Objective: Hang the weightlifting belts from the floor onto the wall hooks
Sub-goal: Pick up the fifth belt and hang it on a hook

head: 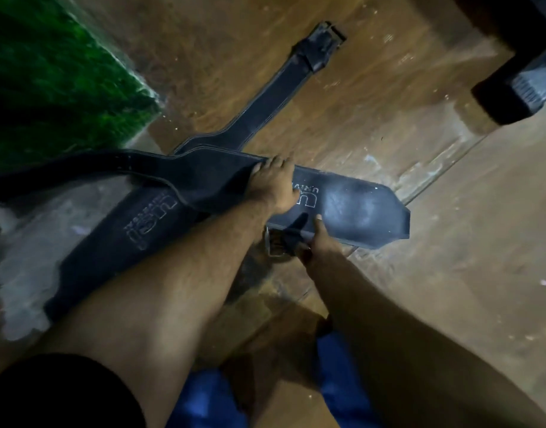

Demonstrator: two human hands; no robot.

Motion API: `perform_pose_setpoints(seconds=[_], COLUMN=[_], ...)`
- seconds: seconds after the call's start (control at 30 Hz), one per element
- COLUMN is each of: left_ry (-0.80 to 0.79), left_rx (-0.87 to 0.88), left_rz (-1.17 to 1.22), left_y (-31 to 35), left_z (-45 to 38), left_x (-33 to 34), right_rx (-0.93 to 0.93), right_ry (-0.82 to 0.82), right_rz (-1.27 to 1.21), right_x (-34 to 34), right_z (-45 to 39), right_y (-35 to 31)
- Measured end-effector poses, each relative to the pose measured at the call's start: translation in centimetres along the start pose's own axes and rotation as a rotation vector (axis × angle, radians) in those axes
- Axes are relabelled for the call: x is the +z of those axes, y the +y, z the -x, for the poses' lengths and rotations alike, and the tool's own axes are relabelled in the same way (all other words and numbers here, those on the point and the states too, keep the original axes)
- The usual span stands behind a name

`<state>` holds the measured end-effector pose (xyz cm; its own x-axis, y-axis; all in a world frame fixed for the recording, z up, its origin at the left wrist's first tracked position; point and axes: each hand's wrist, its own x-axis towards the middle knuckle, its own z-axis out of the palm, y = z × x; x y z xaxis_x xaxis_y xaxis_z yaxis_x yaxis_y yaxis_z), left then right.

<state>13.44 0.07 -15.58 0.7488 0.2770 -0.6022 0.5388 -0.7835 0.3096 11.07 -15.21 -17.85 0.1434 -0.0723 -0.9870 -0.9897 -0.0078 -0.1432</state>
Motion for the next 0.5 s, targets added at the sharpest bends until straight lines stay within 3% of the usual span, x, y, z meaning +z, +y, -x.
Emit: perform_pose_setpoints(seconds=[0.13, 0.23, 0.33, 0.5], left_ry=[-0.055, 0.030, 0.109, 0.064], left_rx=[0.015, 0.032, 0.015, -0.012], left_rz=[-0.150, -0.234, -0.287, -0.156], left_y=[-1.2, -0.9, 0.2, -0.2], left_z=[-3.8, -3.4, -1.2, 5.5], left_x=[2.6, 2.6, 0.0, -6.1], right_rx=[-0.064, -0.084, -0.103, -0.115], right_ry=[0.073, 0.056, 0.024, -0.128], right_rz=[-0.173, -0.251, -0.294, -0.265], right_x=[0.5, 0.4, -0.6, -2.6], right_z=[-2.6, -2.0, 0.9, 7.8], right_y=[-0.1, 0.0, 1.0, 3.4])
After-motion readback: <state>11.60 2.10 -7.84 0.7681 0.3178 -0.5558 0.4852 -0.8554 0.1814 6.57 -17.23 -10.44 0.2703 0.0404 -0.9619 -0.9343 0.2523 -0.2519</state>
